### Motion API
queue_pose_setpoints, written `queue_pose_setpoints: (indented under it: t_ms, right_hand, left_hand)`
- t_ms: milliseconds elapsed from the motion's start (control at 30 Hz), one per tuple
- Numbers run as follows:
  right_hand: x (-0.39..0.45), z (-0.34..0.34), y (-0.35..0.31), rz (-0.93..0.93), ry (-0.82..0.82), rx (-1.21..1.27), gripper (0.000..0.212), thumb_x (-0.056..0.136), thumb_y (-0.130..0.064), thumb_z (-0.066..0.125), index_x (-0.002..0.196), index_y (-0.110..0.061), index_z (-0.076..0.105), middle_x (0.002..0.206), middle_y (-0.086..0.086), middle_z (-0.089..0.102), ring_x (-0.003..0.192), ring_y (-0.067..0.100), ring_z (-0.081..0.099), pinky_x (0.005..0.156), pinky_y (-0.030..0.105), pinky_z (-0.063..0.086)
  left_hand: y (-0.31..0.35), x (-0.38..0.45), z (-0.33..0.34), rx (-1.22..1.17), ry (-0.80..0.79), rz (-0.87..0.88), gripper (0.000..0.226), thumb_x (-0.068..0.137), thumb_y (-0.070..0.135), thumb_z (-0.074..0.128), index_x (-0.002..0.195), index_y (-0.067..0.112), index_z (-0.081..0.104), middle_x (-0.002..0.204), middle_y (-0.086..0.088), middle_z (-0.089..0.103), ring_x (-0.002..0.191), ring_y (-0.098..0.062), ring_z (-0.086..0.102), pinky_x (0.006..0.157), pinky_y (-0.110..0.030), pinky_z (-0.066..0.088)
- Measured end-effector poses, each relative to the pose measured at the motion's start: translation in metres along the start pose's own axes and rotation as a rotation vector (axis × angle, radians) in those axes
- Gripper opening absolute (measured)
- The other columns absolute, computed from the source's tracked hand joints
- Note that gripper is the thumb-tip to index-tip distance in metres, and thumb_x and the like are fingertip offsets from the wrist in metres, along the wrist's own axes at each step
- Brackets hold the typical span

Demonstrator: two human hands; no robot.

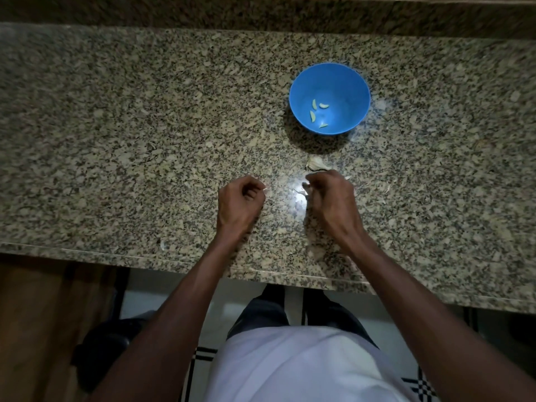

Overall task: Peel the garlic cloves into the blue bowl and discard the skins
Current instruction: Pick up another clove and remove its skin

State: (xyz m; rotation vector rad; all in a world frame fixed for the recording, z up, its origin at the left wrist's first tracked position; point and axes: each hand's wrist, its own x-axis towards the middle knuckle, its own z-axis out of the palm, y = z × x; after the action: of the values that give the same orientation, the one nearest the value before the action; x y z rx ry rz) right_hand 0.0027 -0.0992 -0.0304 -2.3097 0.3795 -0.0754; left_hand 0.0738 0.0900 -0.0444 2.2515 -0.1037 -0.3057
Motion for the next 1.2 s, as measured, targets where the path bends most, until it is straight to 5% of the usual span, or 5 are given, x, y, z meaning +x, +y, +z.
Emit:
queue_pose_setpoints:
  t_ms: [133, 267, 700, 933, 1200]
  right_hand:
    - [0.021, -0.001, 0.007, -0.124, -0.251, -0.235, 0.042, 0.091, -0.001, 0.073, 0.133, -0.004, 0.066, 0.126, 0.018, 0.059, 0.109, 0.032, 0.058, 0.086, 0.036, 0.053]
    - [0.008, 0.007, -0.016, -0.305, -0.333, -0.435, 0.046, 0.097, -0.009, 0.052, 0.143, -0.011, 0.056, 0.138, 0.017, 0.049, 0.124, 0.033, 0.044, 0.093, 0.045, 0.051]
    - [-0.031, 0.013, 0.01, -0.322, -0.226, -0.52, 0.012, 0.095, 0.002, 0.065, 0.102, -0.004, 0.072, 0.1, 0.012, 0.063, 0.09, 0.026, 0.057, 0.071, 0.043, 0.057]
    - [-0.017, 0.016, -0.001, 0.253, -0.229, 0.37, 0.005, 0.092, -0.021, 0.079, 0.095, -0.018, 0.081, 0.085, 0.001, 0.08, 0.082, 0.019, 0.078, 0.075, 0.036, 0.063]
    - [-0.022, 0.03, -0.023, 0.183, -0.297, 0.552, 0.006, 0.096, -0.01, 0.072, 0.095, -0.011, 0.078, 0.087, 0.007, 0.078, 0.077, 0.022, 0.076, 0.066, 0.034, 0.062]
  left_hand:
    - [-0.002, 0.0, -0.002, 0.005, -0.017, 0.049, 0.018, 0.089, 0.006, 0.071, 0.09, 0.024, 0.071, 0.081, 0.011, 0.069, 0.074, 0.001, 0.065, 0.067, -0.015, 0.057]
    - [-0.004, 0.002, -0.001, 0.011, -0.051, 0.072, 0.016, 0.089, 0.005, 0.069, 0.096, 0.019, 0.074, 0.086, 0.009, 0.071, 0.078, -0.002, 0.067, 0.071, -0.019, 0.059]
    - [-0.018, -0.016, -0.006, -0.074, -0.023, 0.072, 0.012, 0.088, 0.008, 0.07, 0.093, 0.017, 0.076, 0.081, 0.007, 0.072, 0.073, -0.004, 0.066, 0.066, -0.02, 0.057]
    - [-0.029, -0.042, -0.031, -0.113, 0.233, -0.082, 0.01, 0.087, 0.01, 0.073, 0.09, 0.018, 0.077, 0.082, 0.006, 0.074, 0.077, -0.008, 0.07, 0.071, -0.033, 0.062]
    - [-0.034, -0.087, -0.037, -0.071, 0.312, -0.11, 0.007, 0.084, 0.013, 0.072, 0.089, 0.017, 0.076, 0.083, 0.006, 0.075, 0.076, -0.008, 0.07, 0.073, -0.036, 0.062]
